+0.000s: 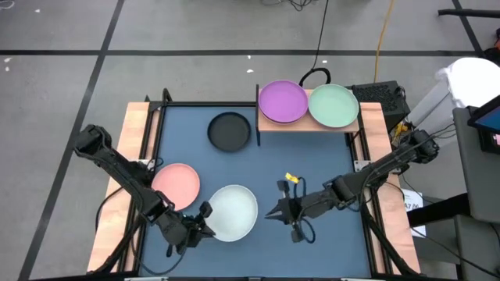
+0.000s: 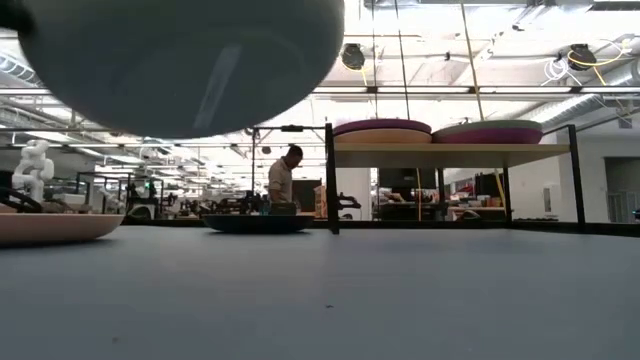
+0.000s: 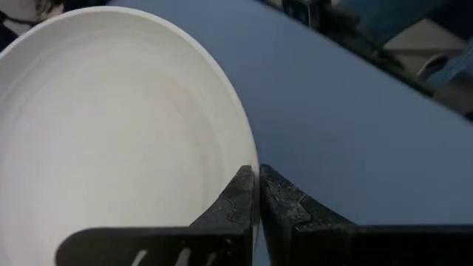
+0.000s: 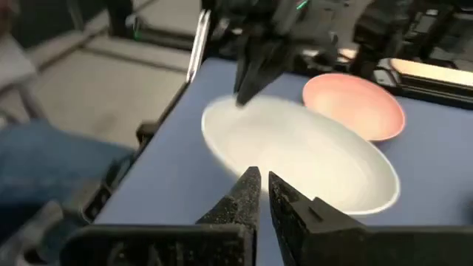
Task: Place and stack plates onto a shelf
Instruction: Stack the gray plate on top of the light green plate on the shelf
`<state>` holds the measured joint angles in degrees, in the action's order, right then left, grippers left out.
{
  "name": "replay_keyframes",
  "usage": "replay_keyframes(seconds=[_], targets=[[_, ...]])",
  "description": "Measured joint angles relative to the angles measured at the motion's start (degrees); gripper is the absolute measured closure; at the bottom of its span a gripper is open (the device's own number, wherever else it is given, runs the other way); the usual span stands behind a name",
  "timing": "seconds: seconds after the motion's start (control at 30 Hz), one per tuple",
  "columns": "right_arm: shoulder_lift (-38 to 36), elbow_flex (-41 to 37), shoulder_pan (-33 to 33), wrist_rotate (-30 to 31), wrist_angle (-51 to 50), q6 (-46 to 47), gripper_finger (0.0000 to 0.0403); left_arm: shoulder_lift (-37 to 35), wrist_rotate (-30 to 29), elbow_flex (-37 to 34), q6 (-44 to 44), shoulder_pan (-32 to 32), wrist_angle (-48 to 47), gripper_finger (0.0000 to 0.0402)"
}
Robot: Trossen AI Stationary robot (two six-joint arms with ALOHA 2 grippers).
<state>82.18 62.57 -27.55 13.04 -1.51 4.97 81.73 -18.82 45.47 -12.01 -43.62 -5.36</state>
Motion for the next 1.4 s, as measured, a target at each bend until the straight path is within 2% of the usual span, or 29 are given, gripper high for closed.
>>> replay_keyframes(seconds=[0.23, 0.33, 0.57, 0.87, 1.07, 1.23, 1.4], targets=[[4.4, 2.3, -0.2, -2.9, -1.2, -4.1, 0.0376, -2.8, 12.7, 0.0, -0.4, 4.8, 1.1, 0.0392], [4.6, 3.6, -0.2, -5.6, -1.0, -2.2, 0.0355, -2.8, 16.9, 0.0, -0.3, 7.5, 0.6, 0.0392], [4.6, 4.4, -0.4, -7.7, -5.7, 3.3, 0.0291, -2.8, 27.8, 0.0, 1.1, 13.6, 1.1, 0.0392], [5.6, 4.4, 0.1, -9.2, -7.4, 2.5, 0.0244, -2.8, 29.8, 0.0, 3.5, 13.1, 1.1, 0.0392], [8.3, 4.3, 2.0, -14.5, -5.6, 1.8, 0.0234, -2.8, 34.6, 0.0, 3.0, 11.9, 2.5, 0.0392], [12.1, 4.3, 3.0, -22.0, -0.2, 1.3, 0.0232, -2.8, 35.4, 0.0, 1.7, 11.2, 2.8, 0.0392], [14.6, 4.3, 4.0, -23.8, 2.6, -1.3, 0.0233, -2.8, 38.2, 0.0, 1.2, 11.2, 3.9, 0.0392]])
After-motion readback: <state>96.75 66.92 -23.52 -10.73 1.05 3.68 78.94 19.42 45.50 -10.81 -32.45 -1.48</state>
